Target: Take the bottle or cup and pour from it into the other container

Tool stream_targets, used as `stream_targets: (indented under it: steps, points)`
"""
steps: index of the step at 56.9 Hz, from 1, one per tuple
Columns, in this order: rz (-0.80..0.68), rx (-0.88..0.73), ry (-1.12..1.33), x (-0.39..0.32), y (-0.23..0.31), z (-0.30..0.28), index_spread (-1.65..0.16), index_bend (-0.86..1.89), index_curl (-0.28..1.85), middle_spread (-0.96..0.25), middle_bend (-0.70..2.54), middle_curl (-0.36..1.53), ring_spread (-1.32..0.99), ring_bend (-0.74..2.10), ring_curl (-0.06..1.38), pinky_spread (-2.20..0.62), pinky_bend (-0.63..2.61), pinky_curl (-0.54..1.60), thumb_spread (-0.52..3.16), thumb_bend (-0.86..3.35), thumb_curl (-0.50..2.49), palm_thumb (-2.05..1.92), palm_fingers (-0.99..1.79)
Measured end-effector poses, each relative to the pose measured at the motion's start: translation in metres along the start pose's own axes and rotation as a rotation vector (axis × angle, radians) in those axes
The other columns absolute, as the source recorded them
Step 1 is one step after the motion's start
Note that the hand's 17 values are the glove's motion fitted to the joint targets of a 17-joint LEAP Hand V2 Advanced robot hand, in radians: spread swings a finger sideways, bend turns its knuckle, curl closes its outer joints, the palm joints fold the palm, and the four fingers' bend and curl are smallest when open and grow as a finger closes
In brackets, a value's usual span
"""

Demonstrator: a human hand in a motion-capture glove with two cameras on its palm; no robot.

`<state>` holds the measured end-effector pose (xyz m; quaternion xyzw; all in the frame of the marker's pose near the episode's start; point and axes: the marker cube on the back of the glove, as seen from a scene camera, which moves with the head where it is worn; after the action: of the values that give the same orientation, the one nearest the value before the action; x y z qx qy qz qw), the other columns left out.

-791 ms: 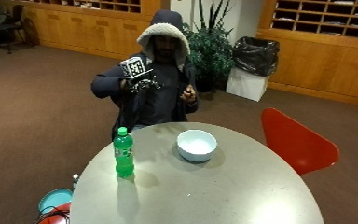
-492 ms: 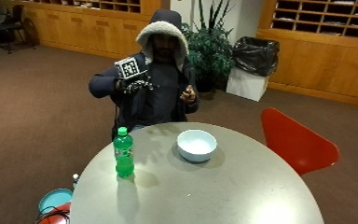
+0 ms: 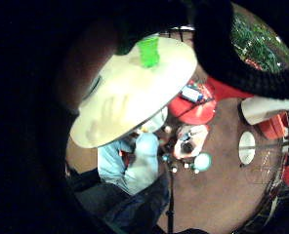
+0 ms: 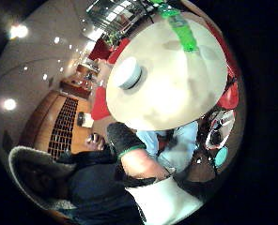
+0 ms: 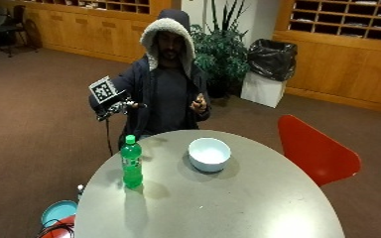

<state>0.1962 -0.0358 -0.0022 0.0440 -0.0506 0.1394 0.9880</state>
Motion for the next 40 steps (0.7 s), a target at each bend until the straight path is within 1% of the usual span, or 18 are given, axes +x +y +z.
stream_targets:
  steps: [3,11,13,16,17,18,20,22,24,27,28,32,40]
  points:
    - [0.049,-0.041,-0.015,0.014,-0.006,0.0,-0.39,0.45,0.33,-0.09,0.17,0.24,0.14,0.16,0.04,0.39,0.42,0.29,0.89,-0.03,0.31,0.27,0.09]
    - [0.179,0.011,-0.046,0.047,-0.04,0.006,-0.39,0.44,0.34,-0.09,0.17,0.25,0.15,0.16,0.04,0.39,0.43,0.31,0.88,-0.03,0.33,0.27,0.08]
    - [0.163,0.021,-0.055,0.055,-0.045,0.008,-0.39,0.44,0.34,-0.09,0.17,0.25,0.15,0.16,0.04,0.39,0.43,0.31,0.88,-0.03,0.33,0.27,0.08]
    - [0.038,0.042,-0.068,0.07,-0.052,0.012,-0.39,0.44,0.34,-0.09,0.17,0.25,0.15,0.16,0.04,0.39,0.43,0.31,0.88,-0.03,0.33,0.27,0.08]
    - [0.022,0.047,-0.075,0.073,-0.056,0.013,-0.39,0.44,0.34,-0.09,0.17,0.25,0.15,0.16,0.05,0.39,0.43,0.31,0.88,-0.03,0.33,0.27,0.08]
    - [0.044,0.045,-0.083,0.074,-0.059,0.014,-0.39,0.44,0.34,-0.09,0.17,0.25,0.15,0.16,0.05,0.39,0.43,0.32,0.88,-0.03,0.33,0.27,0.08]
    - [0.134,0.029,-0.104,0.076,-0.064,0.016,-0.39,0.43,0.34,-0.09,0.17,0.25,0.15,0.16,0.05,0.39,0.43,0.32,0.88,-0.03,0.34,0.28,0.08]
    - [0.176,0.024,-0.132,0.079,-0.071,0.019,-0.39,0.43,0.34,-0.09,0.17,0.26,0.15,0.16,0.05,0.39,0.44,0.32,0.88,-0.03,0.34,0.28,0.07]
    - [0.164,0.026,-0.169,0.082,-0.082,0.023,-0.39,0.42,0.34,-0.09,0.17,0.26,0.15,0.16,0.05,0.39,0.44,0.32,0.88,-0.03,0.34,0.28,0.07]
    - [0.046,0.044,-0.237,0.088,-0.102,0.028,-0.39,0.41,0.34,-0.08,0.17,0.26,0.15,0.16,0.05,0.39,0.44,0.33,0.88,-0.03,0.34,0.28,0.07]
    - [0.031,0.048,-0.259,0.088,-0.108,0.03,-0.39,0.41,0.34,-0.08,0.17,0.26,0.15,0.16,0.05,0.39,0.44,0.33,0.87,-0.03,0.34,0.28,0.07]
    - [0.189,0.027,-0.36,0.083,-0.132,0.037,-0.39,0.4,0.34,-0.08,0.17,0.26,0.16,0.15,0.05,0.39,0.47,0.33,0.87,-0.03,0.35,0.3,0.09]
    - [0.173,0.029,-0.59,0.079,-0.172,0.064,-0.39,0.44,0.36,-0.08,0.16,0.25,0.16,0.14,0.05,0.4,0.48,0.34,0.86,-0.03,0.36,0.32,0.11]
